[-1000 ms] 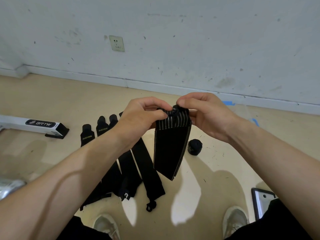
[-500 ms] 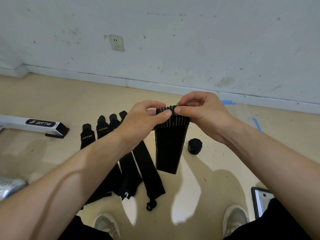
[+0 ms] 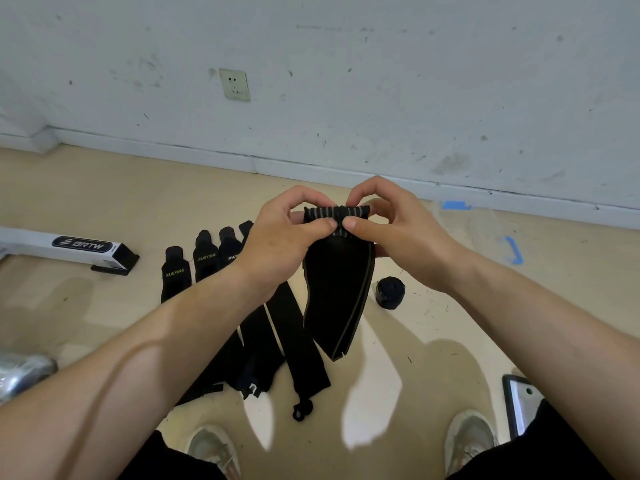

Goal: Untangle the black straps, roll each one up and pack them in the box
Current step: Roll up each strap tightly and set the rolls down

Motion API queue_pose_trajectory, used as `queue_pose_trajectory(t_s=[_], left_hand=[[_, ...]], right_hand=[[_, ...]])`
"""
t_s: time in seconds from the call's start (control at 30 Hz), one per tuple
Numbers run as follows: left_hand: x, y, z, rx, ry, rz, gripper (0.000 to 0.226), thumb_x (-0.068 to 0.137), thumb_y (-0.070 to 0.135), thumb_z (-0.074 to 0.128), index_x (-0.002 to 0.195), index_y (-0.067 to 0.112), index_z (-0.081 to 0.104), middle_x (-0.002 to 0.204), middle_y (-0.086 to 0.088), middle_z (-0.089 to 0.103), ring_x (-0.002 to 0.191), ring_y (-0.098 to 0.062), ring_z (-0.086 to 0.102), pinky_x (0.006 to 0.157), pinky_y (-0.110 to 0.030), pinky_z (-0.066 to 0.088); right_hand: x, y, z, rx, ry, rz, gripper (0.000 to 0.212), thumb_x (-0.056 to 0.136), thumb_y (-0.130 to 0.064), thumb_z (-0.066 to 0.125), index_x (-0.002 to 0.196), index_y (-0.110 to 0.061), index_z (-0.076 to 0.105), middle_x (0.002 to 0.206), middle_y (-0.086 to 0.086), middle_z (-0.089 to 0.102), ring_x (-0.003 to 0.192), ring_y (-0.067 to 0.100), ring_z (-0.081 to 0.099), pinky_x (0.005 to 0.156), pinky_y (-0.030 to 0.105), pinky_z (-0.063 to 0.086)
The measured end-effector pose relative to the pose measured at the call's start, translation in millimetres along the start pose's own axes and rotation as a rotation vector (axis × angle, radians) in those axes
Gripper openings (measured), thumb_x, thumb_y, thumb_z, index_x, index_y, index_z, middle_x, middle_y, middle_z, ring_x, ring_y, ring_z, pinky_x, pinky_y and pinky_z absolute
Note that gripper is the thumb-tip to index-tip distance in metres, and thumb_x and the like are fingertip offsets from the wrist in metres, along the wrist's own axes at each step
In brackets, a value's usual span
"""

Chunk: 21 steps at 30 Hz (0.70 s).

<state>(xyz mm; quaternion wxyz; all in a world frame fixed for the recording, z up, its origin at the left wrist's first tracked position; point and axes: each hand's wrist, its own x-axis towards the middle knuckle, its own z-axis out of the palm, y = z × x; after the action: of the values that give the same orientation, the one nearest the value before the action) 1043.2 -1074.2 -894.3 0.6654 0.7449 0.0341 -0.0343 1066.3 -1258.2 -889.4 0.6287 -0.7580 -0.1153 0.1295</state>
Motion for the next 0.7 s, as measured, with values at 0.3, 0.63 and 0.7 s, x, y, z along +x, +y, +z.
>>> queue_pose_trajectory(t_s=[0.3,0.63,0.7], left_hand=[[1.3,-4.1,-1.9,-0.018,0.023,-0.023,0.022,0.089,-0.002,0.072,0.093,0.019,0.077,0.093,-0.016,0.077,0.085,-0.028,0.074,0.087,-0.041,0.059],[3.5,-2.3,-4.5,-0.146,-0.069,-0.126,0.015,0.098,0.014,0.067,0.11,0.01,0.076,0.108,-0.012,0.077,0.1,-0.022,0.074,0.086,-0.028,0.058],[4.2,-5.6,-4.7,-0.164,-0.079,-0.173,0.022,0.098,0.014,0.068,0.118,0.008,0.071,0.112,-0.016,0.076,0.1,-0.023,0.075,0.088,-0.03,0.058]], right_hand=[[3.8,6.0,0.6,0.177,-0.008,0.039,0.009,0.088,-0.001,0.073,0.087,-0.009,0.071,0.08,0.005,0.069,0.078,0.02,0.066,0.071,0.029,0.054],[6.1,12.9,-2.4,0.212,0.04,0.08,0.016,0.08,0.009,0.076,0.084,-0.006,0.074,0.087,0.008,0.071,0.079,0.021,0.069,0.075,0.031,0.055],[7.0,14.3,-2.9,0.204,0.048,0.086,0.018,0.079,0.011,0.076,0.083,-0.007,0.074,0.092,0.012,0.071,0.083,0.023,0.068,0.08,0.035,0.056]])
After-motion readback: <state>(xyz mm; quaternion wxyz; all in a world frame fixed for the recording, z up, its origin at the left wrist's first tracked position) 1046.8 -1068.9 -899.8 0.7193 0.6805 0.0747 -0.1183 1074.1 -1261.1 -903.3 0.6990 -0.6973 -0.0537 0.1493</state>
